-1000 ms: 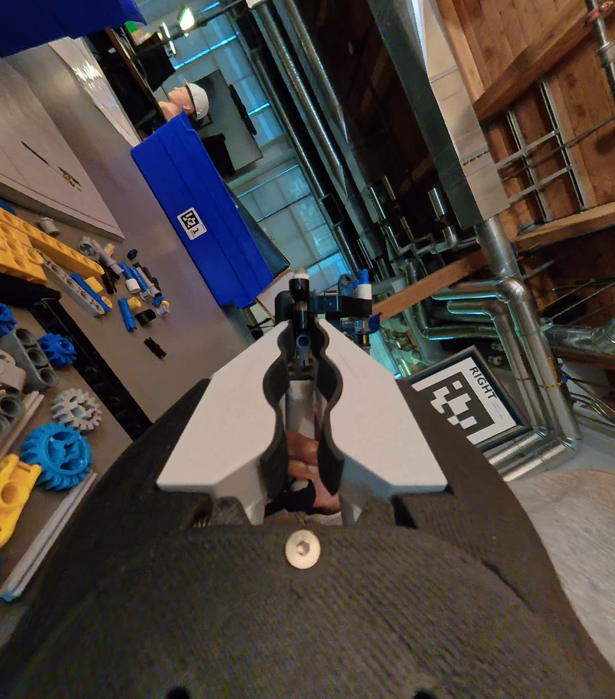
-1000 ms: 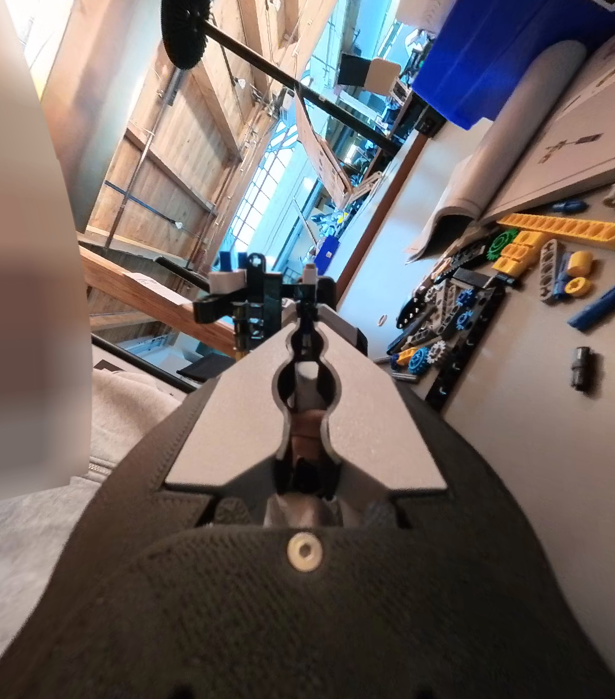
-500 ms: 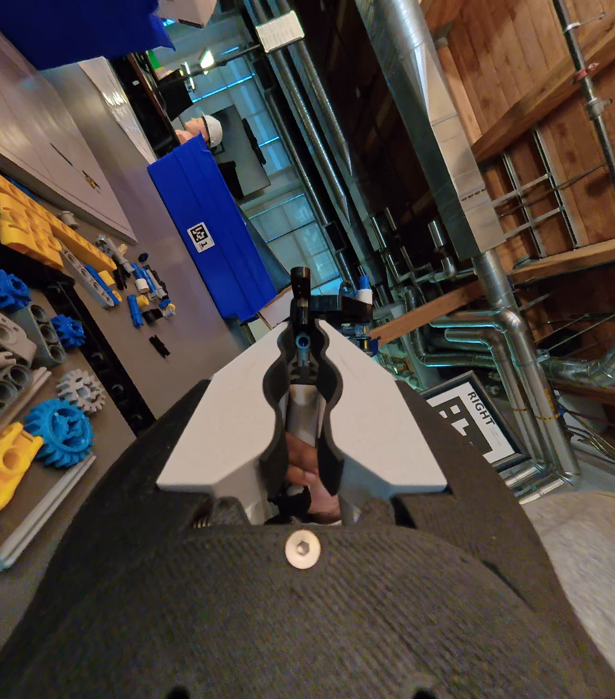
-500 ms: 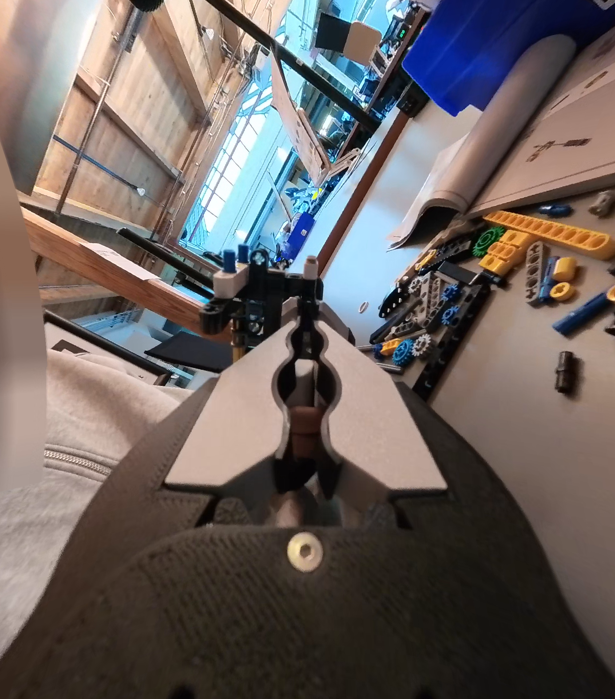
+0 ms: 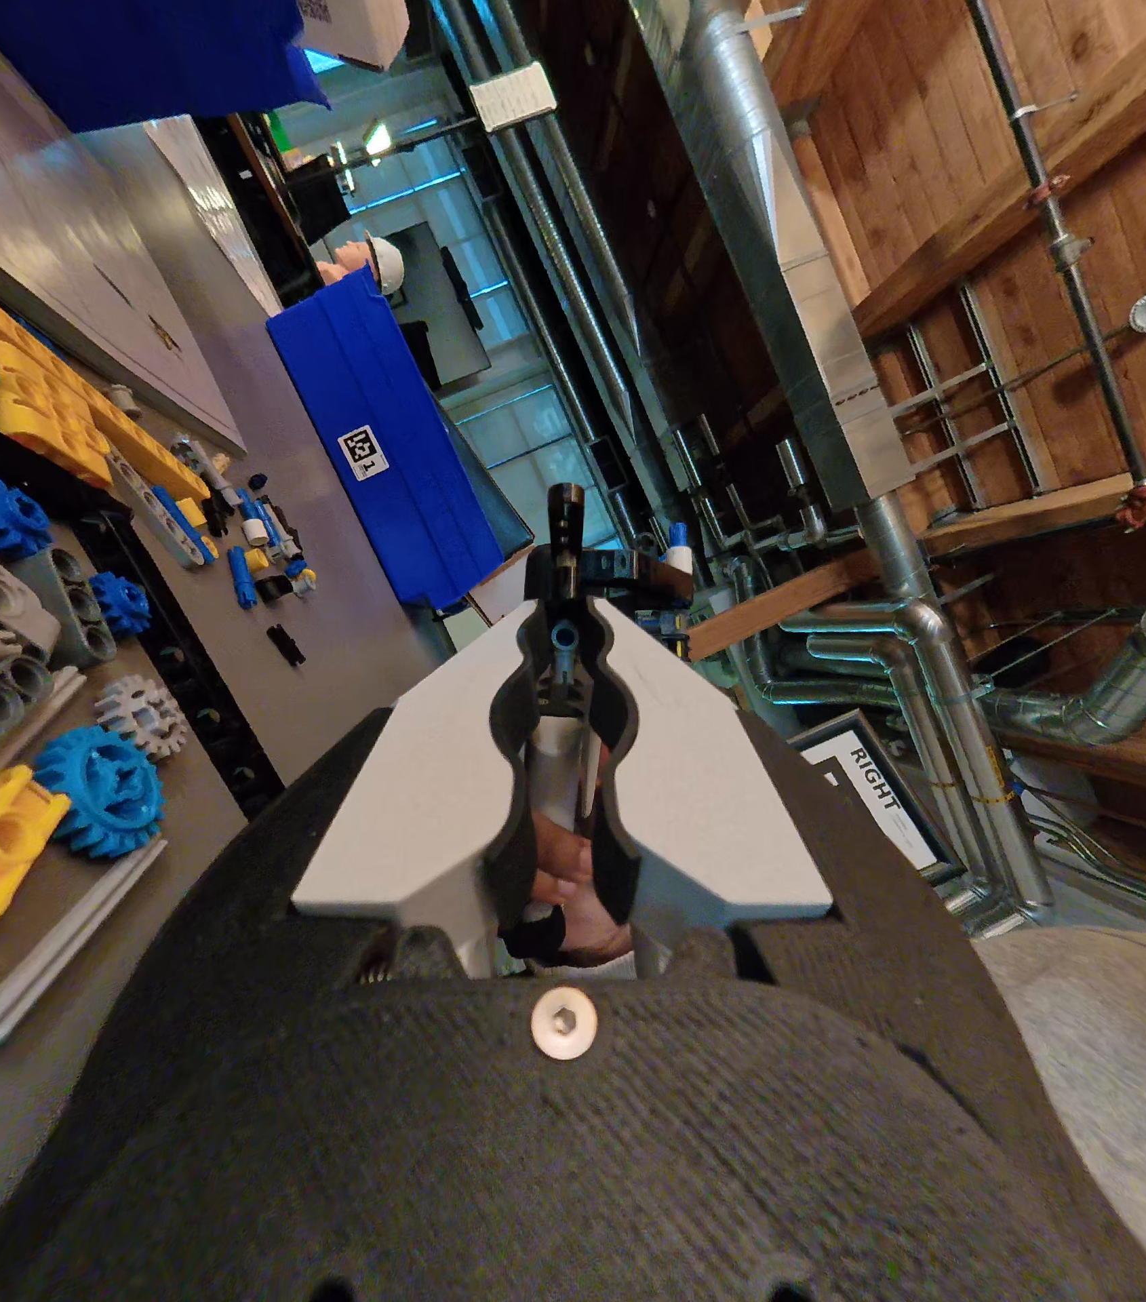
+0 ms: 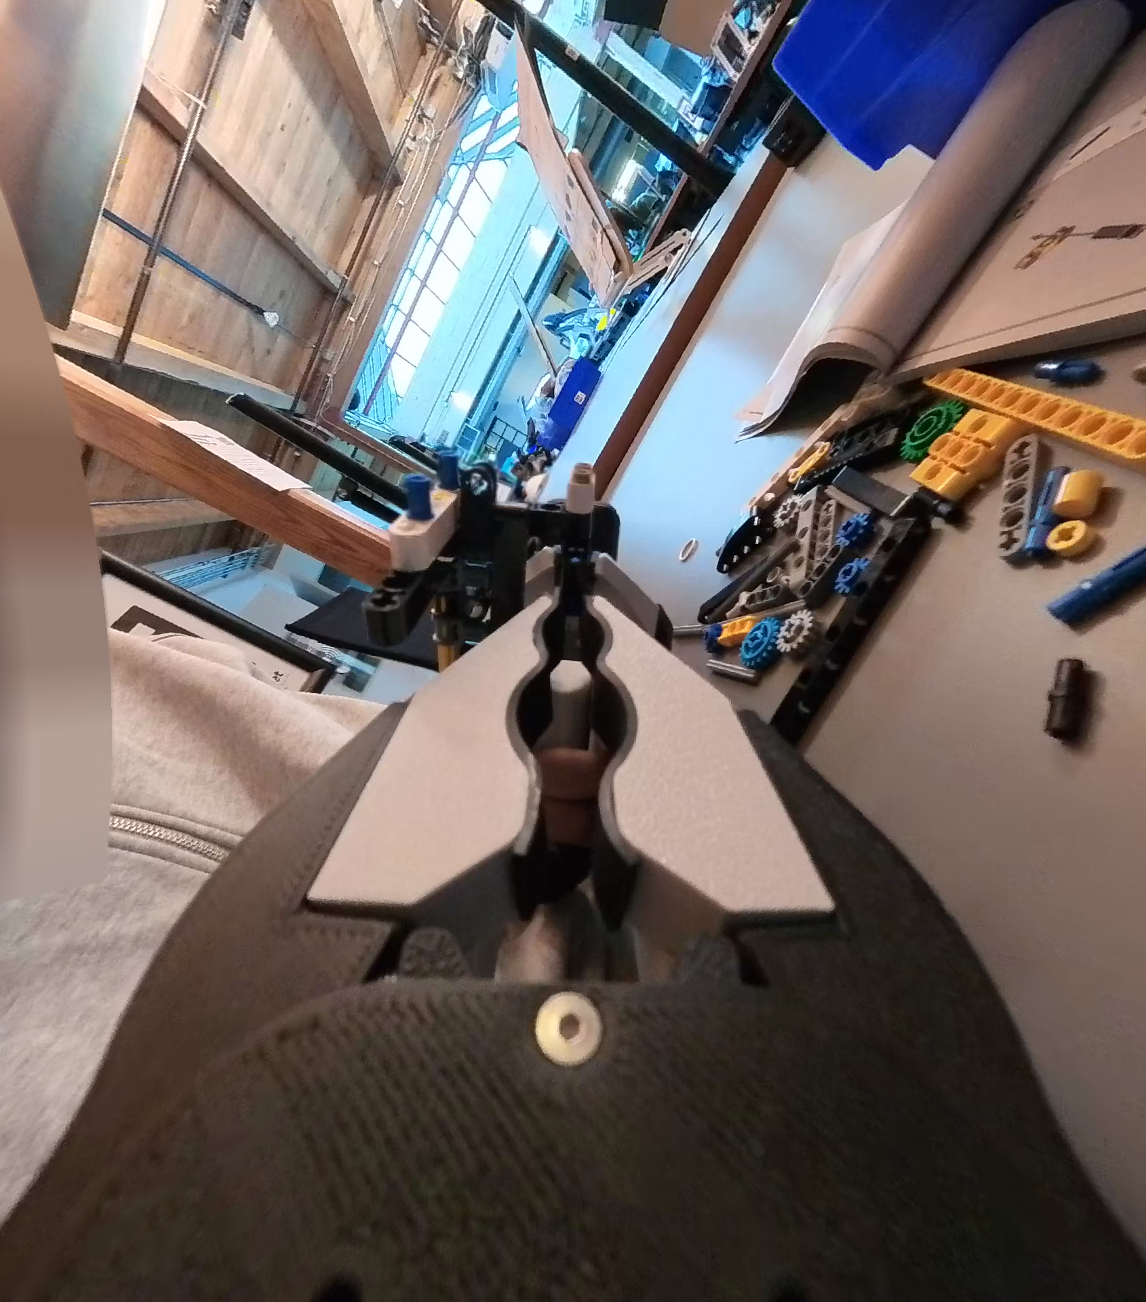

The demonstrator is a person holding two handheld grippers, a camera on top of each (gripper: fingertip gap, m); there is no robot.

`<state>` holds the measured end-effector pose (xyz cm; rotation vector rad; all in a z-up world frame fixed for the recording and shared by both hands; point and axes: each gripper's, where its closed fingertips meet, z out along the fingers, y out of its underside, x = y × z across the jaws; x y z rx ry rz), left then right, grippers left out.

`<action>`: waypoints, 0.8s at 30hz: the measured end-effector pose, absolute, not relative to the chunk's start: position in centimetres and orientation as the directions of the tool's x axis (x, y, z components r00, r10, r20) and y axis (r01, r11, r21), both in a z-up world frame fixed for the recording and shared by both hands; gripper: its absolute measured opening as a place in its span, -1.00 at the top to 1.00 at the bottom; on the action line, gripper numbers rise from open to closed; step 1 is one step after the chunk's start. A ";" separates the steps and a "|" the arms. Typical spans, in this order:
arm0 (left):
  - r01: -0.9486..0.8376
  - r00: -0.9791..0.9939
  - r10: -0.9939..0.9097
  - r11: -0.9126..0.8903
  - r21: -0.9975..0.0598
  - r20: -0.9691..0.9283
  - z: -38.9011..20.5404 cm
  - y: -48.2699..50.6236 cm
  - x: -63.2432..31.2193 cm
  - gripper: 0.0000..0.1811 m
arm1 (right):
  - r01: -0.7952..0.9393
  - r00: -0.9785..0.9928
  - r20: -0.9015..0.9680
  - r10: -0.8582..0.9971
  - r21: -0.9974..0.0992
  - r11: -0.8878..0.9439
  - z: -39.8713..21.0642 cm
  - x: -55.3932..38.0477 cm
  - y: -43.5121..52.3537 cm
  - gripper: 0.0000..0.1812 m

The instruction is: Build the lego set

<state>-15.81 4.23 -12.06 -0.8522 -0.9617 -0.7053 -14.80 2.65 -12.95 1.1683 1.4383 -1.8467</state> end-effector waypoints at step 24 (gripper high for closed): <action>0.819 0.370 -0.189 0.529 -0.223 0.910 -11.8 3.5 -16.5 0.93 | 0.698 -0.545 -0.828 0.130 -0.534 -0.476 -12.0 -16.2 3.7 0.88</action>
